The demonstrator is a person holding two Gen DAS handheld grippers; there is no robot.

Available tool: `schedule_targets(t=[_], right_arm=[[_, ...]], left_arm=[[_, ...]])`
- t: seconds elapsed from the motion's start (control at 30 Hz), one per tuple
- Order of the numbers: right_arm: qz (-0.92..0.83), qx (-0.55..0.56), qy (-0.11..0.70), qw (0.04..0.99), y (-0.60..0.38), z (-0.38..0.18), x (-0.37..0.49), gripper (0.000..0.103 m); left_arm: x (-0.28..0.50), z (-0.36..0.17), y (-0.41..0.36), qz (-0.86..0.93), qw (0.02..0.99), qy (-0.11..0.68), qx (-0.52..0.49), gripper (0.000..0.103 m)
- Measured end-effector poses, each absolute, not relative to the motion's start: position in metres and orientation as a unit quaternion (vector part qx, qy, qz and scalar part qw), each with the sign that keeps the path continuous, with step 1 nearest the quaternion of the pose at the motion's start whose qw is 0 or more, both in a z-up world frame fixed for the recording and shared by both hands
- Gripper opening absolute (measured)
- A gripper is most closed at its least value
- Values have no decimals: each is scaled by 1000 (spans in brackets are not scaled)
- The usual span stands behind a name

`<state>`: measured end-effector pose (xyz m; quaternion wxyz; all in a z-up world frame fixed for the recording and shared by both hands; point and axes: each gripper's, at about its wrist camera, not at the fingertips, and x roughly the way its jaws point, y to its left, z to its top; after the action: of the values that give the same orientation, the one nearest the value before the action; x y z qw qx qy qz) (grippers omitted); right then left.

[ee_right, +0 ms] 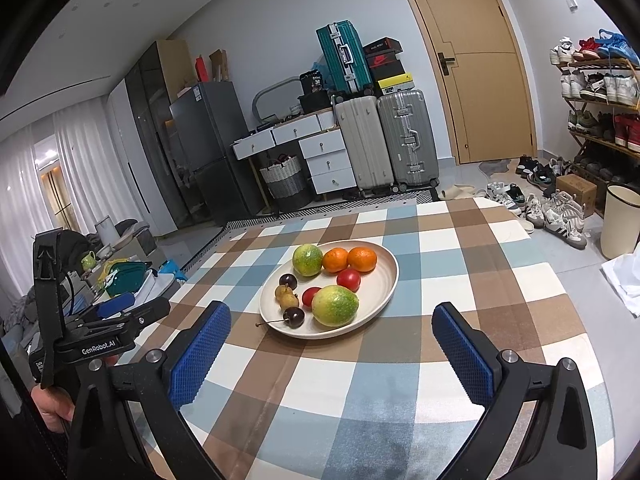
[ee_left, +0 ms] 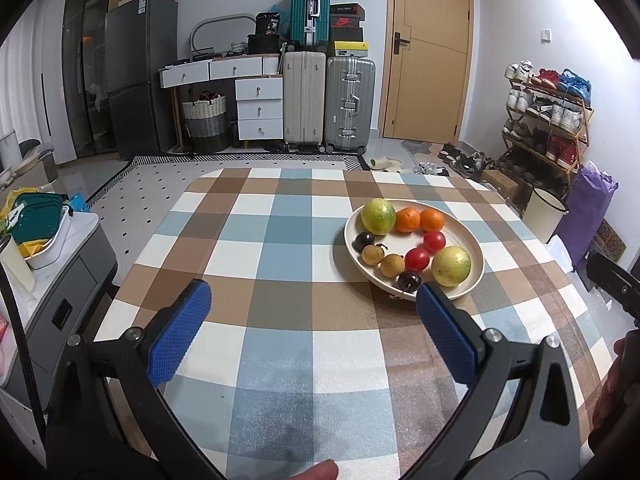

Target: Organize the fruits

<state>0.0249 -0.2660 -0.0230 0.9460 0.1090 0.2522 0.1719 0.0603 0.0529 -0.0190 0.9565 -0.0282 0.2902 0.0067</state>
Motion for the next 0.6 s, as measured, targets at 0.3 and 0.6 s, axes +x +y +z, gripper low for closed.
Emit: schedule_targets(t=[0.3, 0.6], right_arm=[[172, 109, 253, 946, -267, -23, 24, 102], [172, 111, 253, 946, -267, -23, 25, 102]], left_arm=[[58, -18, 53, 6, 958, 286, -28, 102], [57, -19, 52, 7, 958, 286, -28, 102]])
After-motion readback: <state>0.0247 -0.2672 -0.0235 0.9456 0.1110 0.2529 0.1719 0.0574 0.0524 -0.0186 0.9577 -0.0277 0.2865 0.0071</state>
